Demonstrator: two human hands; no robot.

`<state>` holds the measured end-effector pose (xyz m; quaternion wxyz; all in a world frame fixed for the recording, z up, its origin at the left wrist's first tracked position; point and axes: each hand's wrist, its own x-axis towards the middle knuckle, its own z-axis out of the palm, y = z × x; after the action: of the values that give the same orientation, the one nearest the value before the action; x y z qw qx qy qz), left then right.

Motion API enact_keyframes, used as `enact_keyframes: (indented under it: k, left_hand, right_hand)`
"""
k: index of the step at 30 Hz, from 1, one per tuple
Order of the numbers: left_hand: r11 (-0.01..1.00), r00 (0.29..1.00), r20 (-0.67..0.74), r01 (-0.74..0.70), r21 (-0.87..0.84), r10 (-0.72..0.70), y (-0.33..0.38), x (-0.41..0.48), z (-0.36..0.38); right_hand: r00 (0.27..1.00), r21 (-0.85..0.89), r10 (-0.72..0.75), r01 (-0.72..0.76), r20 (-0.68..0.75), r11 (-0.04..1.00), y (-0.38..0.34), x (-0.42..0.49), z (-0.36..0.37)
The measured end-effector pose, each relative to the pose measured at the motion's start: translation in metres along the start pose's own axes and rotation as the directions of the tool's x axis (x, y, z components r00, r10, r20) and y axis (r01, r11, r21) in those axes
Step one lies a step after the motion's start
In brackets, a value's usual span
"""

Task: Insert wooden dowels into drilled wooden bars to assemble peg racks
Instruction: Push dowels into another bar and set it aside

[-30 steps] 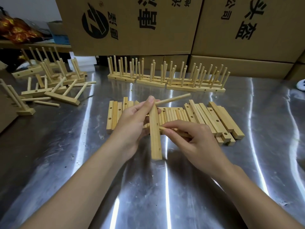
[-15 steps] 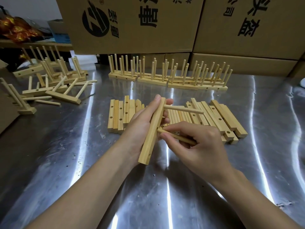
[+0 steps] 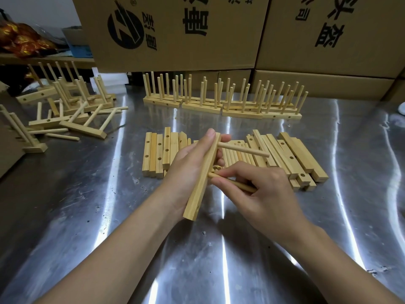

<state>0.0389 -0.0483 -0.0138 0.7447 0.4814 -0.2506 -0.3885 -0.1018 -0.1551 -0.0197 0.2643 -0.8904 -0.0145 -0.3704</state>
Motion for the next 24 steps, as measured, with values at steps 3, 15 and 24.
enact_keyframes:
  k: [3, 15, 24]
  left_hand:
    - [0.993, 0.998, -0.035, -0.048, 0.11, 0.052, 0.0016, -0.0042, 0.0017]
    - [0.989, 0.986, -0.146, -0.06, 0.132, 0.079, -0.0009, -0.0003, 0.0036]
    - [0.965, 0.971, -0.154, -0.147, 0.219, 0.183, 0.0021, -0.0071, 0.0082]
  right_hand:
    - [0.996, 0.058, 0.084, -0.083, -0.012, 0.995, -0.0057, -0.0001, 0.0038]
    - [0.985, -0.181, 0.174, -0.169, 0.012, 0.969, -0.0056, -0.0002, 0.0022]
    - [0.966, 0.045, 0.246, -0.25, 0.078, 0.967, -0.0083, -0.0006, 0.0097]
